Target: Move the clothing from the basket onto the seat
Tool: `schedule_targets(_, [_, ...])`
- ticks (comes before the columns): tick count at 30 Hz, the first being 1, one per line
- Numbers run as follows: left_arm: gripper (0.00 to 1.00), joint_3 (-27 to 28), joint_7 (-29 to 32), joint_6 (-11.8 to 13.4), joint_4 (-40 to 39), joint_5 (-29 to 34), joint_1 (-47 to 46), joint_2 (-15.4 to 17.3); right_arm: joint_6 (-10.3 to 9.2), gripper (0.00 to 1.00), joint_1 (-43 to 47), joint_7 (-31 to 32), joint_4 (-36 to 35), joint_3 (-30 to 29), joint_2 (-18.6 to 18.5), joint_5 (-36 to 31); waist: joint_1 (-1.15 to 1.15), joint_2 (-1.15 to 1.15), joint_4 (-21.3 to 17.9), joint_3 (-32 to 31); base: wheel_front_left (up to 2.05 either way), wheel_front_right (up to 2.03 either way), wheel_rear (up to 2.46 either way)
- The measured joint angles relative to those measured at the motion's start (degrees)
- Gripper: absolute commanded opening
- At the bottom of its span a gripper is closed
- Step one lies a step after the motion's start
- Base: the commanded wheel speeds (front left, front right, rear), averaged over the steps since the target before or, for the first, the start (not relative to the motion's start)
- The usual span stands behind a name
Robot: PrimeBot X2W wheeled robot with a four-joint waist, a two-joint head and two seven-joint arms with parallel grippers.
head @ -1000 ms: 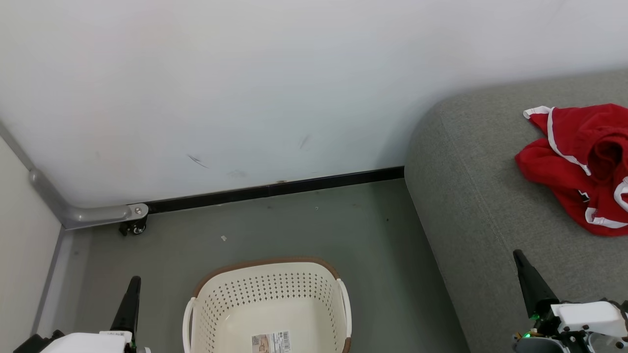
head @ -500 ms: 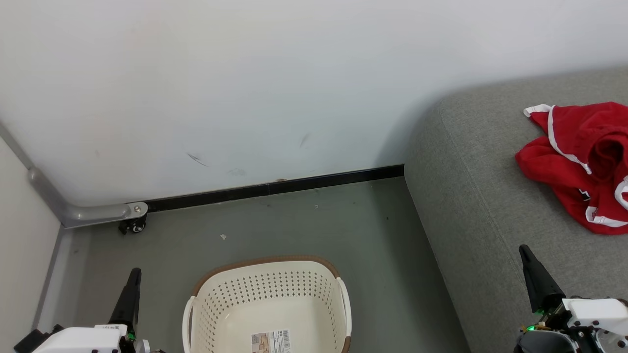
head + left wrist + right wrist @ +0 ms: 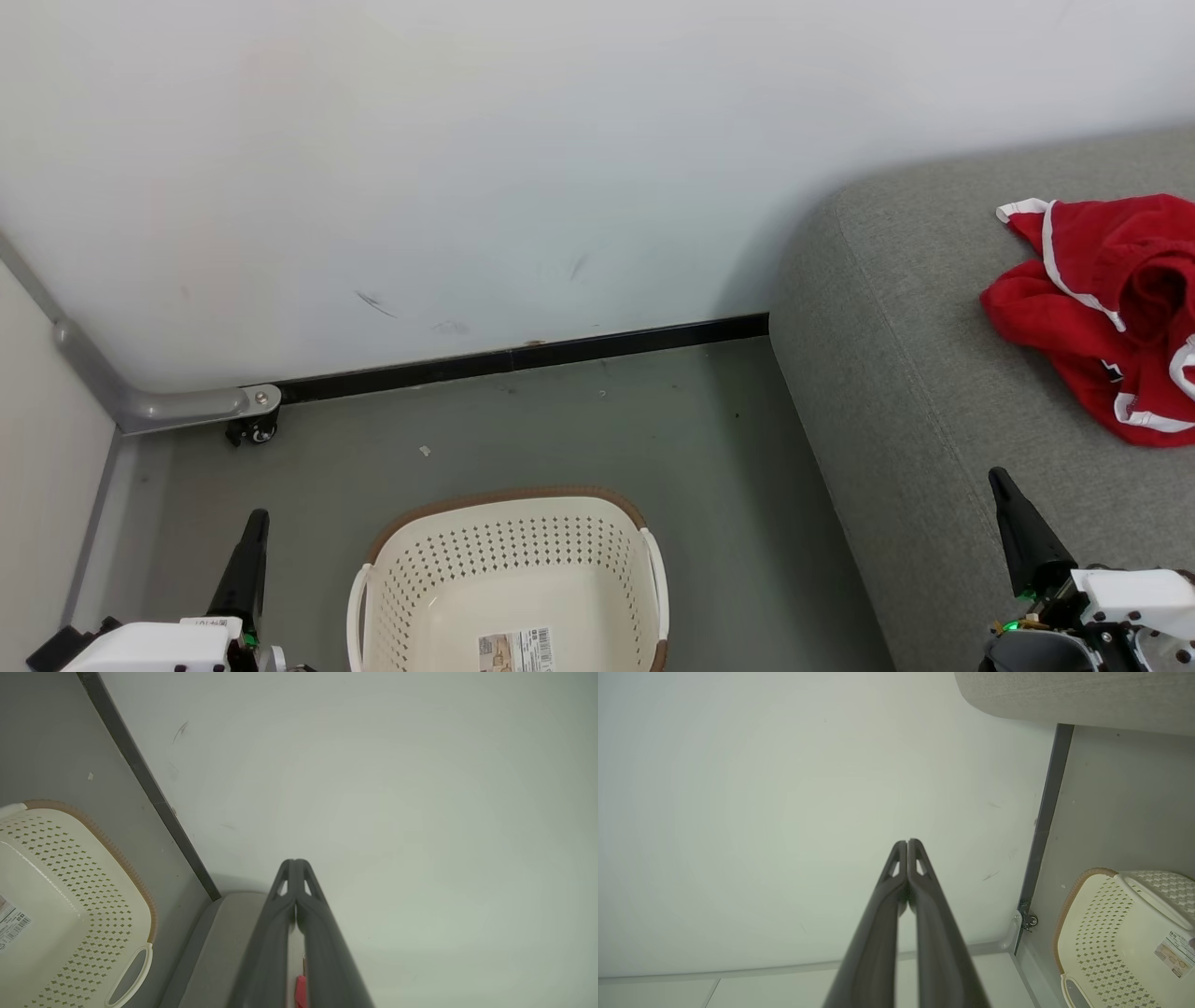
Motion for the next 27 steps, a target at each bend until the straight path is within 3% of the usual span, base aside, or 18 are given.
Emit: schedule_targets(27, [0.00,-0.1,0.0,0.0,-0.2,0.0,0.0,0.0,0.00,0.00,0.0,0.4,0.5,-0.6,0.1,0.0,-0.01,0.00,0.0,0.0,0.00,0.00,0.00])
